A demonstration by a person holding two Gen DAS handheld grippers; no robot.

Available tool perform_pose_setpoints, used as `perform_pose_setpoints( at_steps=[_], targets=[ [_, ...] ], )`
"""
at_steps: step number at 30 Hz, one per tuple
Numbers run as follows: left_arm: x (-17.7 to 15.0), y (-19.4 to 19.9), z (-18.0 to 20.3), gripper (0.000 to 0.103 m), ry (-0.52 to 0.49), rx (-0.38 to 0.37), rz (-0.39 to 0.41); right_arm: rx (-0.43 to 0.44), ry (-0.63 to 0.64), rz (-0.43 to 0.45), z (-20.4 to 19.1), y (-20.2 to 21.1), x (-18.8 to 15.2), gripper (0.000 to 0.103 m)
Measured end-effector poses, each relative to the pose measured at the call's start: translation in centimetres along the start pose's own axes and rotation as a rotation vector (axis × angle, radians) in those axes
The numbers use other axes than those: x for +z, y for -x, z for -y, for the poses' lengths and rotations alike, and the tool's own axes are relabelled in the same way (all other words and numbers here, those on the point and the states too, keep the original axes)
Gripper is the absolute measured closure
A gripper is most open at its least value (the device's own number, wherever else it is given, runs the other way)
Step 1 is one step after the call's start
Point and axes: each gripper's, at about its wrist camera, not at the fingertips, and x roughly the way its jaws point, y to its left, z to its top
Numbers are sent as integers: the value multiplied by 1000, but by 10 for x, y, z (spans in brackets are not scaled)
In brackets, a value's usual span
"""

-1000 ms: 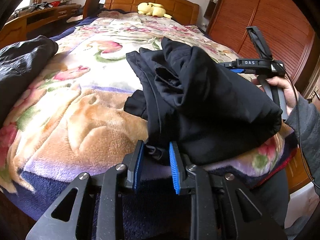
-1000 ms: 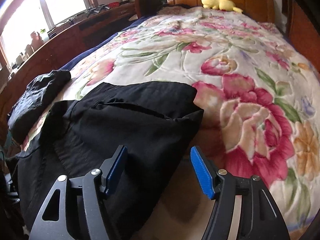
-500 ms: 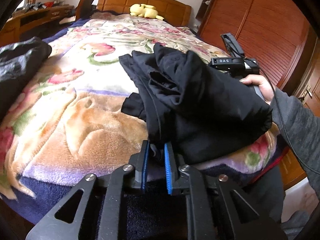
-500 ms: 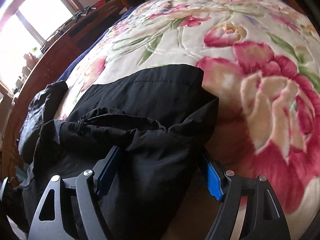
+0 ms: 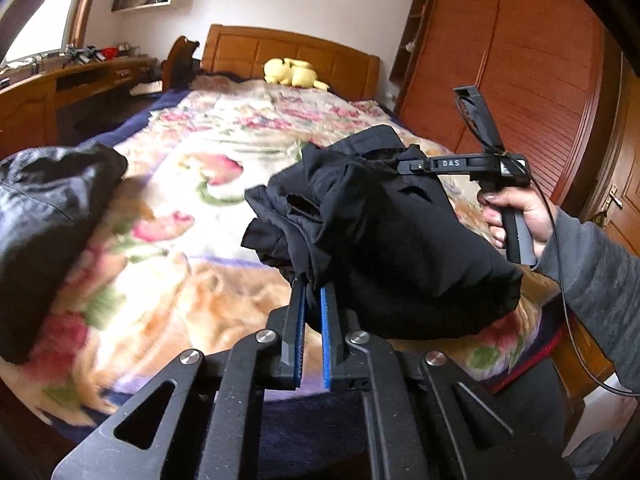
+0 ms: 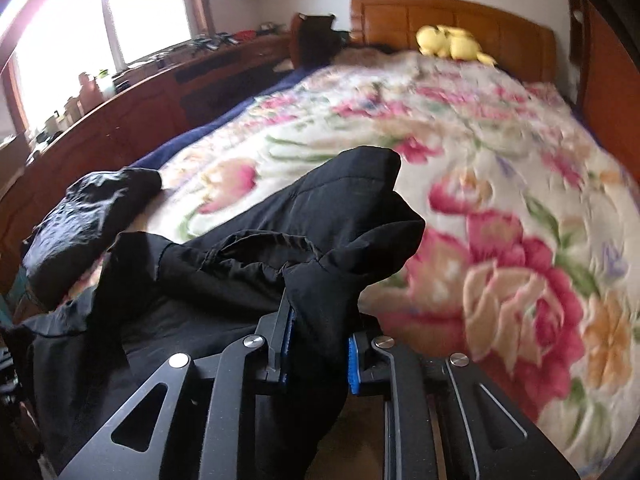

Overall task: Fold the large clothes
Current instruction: 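Grasp the folded coat with the right tool while the left tool grasps it too, lifting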

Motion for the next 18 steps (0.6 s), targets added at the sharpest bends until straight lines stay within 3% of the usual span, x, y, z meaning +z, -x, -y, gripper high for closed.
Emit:
perform_pose_setpoints(
  at_steps=[18],
  targets=[
    [27, 65, -51, 96, -19, 70, 165, 29, 149, 102, -74, 31, 54, 83]
  ],
)
